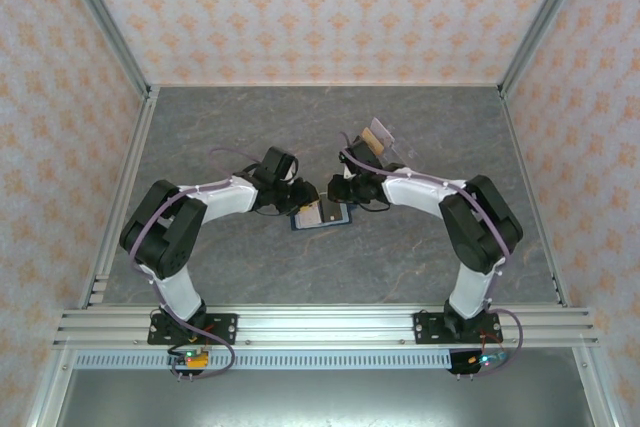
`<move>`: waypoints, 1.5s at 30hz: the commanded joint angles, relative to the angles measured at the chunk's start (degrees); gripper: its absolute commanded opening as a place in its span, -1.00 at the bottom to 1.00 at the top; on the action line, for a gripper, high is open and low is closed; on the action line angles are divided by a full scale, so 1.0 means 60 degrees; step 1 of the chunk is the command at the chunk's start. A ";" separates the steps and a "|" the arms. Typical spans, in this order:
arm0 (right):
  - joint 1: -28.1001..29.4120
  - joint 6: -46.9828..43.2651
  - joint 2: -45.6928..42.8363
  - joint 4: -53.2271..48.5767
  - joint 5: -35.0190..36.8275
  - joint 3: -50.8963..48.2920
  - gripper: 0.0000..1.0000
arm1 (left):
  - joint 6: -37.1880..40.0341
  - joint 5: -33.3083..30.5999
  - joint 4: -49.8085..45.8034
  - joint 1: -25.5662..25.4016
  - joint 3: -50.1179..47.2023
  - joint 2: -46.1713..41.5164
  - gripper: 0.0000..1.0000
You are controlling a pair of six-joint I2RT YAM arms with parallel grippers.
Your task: Take the credit cards out of the card holder
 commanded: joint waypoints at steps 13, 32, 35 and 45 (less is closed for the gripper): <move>-0.0015 -0.0158 0.0820 -0.1393 0.0767 0.0839 -0.51 | 0.0163 0.0175 0.0040 -0.0235 0.0551 0.0618 -0.43; -0.0329 0.0359 0.1578 -0.1518 -0.0165 0.1077 -0.53 | 0.0255 0.0199 -0.0046 -0.0237 0.0564 0.1064 -0.46; -0.0366 0.0424 0.1623 -0.1498 -0.0381 0.1075 -0.53 | 0.0184 0.0274 0.0092 -0.0235 0.0544 0.1077 -0.47; -0.0410 0.0451 0.1740 -0.1489 -0.0635 0.1100 -0.56 | 0.0037 0.0445 0.0370 -0.0240 0.0642 0.1108 -0.50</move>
